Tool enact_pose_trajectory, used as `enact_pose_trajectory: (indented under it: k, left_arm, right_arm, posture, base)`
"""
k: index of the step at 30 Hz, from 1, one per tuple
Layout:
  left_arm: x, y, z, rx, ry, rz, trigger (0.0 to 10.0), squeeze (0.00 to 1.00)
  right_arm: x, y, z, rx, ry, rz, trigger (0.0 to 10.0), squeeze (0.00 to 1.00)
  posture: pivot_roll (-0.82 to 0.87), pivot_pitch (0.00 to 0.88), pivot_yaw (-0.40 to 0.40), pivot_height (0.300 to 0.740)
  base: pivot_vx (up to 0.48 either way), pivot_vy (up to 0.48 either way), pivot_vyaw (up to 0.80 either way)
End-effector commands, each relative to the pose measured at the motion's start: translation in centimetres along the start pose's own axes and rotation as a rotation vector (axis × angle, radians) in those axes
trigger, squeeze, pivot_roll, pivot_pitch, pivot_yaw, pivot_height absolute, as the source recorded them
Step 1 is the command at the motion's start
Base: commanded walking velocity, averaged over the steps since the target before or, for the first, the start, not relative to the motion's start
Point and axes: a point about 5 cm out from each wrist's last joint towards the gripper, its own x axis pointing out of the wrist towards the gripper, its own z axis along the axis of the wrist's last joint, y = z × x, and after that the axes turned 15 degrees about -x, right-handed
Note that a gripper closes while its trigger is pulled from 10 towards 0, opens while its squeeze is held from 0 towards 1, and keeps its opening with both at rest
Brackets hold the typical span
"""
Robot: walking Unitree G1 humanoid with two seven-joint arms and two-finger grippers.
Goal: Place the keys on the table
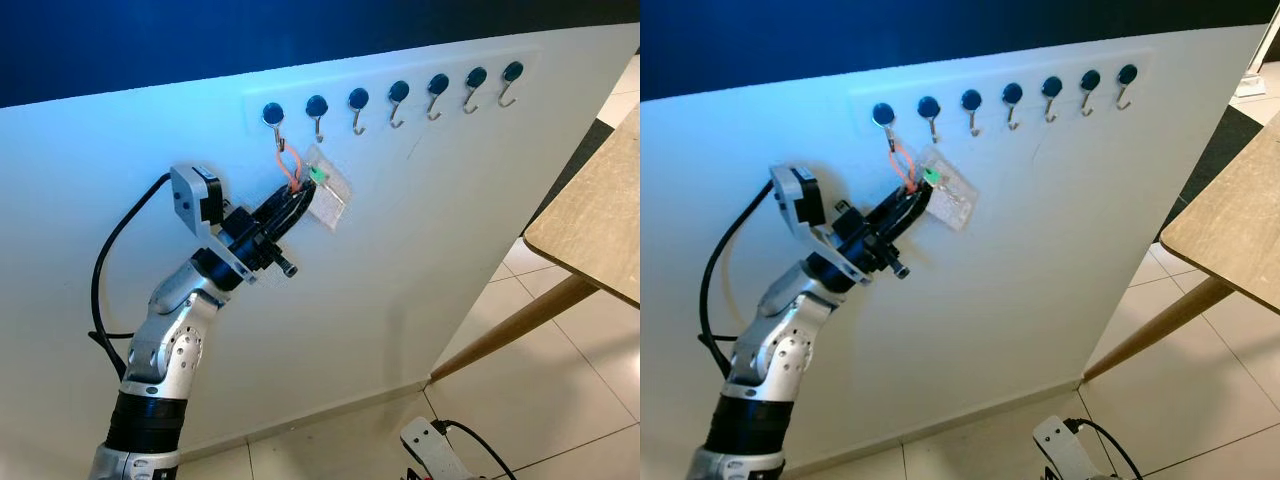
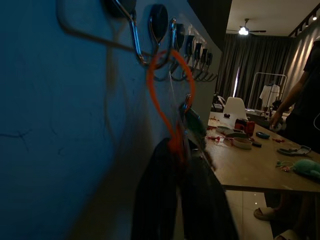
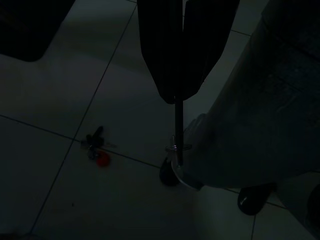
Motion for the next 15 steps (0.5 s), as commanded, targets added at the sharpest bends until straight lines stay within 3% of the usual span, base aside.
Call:
enact_pose_trajectory:
  k: [1,5,6,8,9,10,11,13,14,15]
  left_arm:
    - [0.0,-0.1,0.6,0.028,0.005,-0.009,0.0,0.00]
    - [0.0,-0.5,1.4,0.018,-0.032,-0.046,0.4,0.00]
    - [0.0,-0.6,1.5,0.014,-0.037,-0.054,1.7,0.00]
    - [-0.1,-1.1,1.8,0.006,-0.043,-0.093,1.7,0.00]
    - [-0.3,-1.4,2.1,-0.003,-0.048,-0.125,3.8,0.00]
    - [-0.4,-2.0,2.6,-0.017,-0.054,-0.174,5.0,0.00]
    - [-0.4,-2.0,2.6,-0.017,-0.054,-0.174,5.0,0.00]
    - [-0.6,-2.5,3.0,-0.025,-0.054,-0.213,9.1,0.00]
    - [-0.6,-2.5,3.0,-0.025,-0.054,-0.213,9.1,0.00]
    - [-0.7,-2.6,3.3,-0.025,-0.051,-0.226,10.0,0.00]
  right_arm:
    - [0.2,1.5,-1.0,0.000,0.039,0.044,10.0,0.00]
    - [0.2,1.5,-0.9,0.001,0.038,0.043,10.0,0.00]
    - [0.2,1.5,-0.9,0.001,0.038,0.043,10.0,0.00]
    - [0.2,1.5,-1.0,0.001,0.038,0.044,10.0,0.00]
    - [0.2,1.5,-1.0,0.001,0.038,0.044,10.0,0.00]
    - [0.2,1.5,-1.0,0.001,0.039,0.045,10.0,0.00]
    - [0.2,1.5,-1.0,0.001,0.039,0.045,10.0,0.00]
    - [0.2,1.5,-1.0,0.001,0.039,0.045,10.0,0.00]
    - [0.2,1.5,-1.0,0.001,0.039,0.045,10.0,0.00]
    - [0.2,1.5,-1.0,0.000,0.039,0.046,10.0,0.00]
  posture:
    - [-0.07,0.061,0.046,0.740]
    - [-0.07,0.061,0.047,0.740]
    - [-0.07,0.061,0.047,0.740]
    - [-0.07,0.061,0.047,0.740]
    - [-0.07,0.063,0.047,0.740]
    - [-0.07,0.063,0.047,0.740]
    - [-0.07,0.063,0.047,0.740]
    - [-0.07,0.063,0.047,0.740]
    - [-0.07,0.063,0.047,0.740]
    - [-0.07,0.063,0.047,0.740]
  base:
    - [0.000,0.000,0.00]
    - [0.000,0.000,0.00]
    - [0.000,0.000,0.00]
    - [0.000,0.000,0.00]
    - [0.000,0.000,0.00]
    - [0.000,0.000,0.00]
    - [0.000,0.000,0.00]
    - [0.000,0.000,0.00]
    - [0.000,0.000,0.00]
    - [0.000,0.000,0.00]
